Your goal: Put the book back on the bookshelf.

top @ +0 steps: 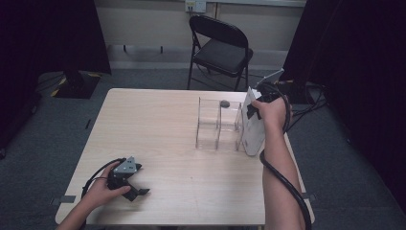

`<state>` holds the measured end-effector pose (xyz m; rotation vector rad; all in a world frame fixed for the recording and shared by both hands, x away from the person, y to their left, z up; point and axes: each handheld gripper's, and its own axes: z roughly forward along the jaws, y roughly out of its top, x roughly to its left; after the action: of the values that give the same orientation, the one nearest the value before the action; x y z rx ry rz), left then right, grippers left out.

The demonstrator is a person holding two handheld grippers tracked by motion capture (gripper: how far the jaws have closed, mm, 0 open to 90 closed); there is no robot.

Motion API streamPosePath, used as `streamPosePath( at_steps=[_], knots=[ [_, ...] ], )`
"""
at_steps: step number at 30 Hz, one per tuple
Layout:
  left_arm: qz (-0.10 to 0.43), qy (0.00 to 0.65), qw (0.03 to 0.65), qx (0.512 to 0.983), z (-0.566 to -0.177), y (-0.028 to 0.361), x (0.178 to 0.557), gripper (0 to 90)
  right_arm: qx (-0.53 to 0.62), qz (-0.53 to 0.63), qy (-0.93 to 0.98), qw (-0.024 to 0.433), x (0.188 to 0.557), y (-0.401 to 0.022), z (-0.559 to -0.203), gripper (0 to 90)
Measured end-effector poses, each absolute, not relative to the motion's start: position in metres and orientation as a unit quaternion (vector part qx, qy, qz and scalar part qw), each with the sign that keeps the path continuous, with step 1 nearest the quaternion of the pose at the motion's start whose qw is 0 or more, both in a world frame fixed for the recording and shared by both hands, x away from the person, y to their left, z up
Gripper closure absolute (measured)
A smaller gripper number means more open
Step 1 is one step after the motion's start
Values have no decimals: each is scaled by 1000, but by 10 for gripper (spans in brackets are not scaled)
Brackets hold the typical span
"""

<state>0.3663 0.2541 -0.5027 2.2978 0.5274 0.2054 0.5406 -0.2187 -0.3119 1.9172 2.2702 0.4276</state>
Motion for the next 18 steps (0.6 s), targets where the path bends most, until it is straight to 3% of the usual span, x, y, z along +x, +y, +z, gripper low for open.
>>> streamPosePath(
  at_steps=[18],
  knots=[
    [80, 206, 378, 899, -503, 254, 366, 0, 622, 160, 763, 81, 530, -222, -309, 200]
  ],
)
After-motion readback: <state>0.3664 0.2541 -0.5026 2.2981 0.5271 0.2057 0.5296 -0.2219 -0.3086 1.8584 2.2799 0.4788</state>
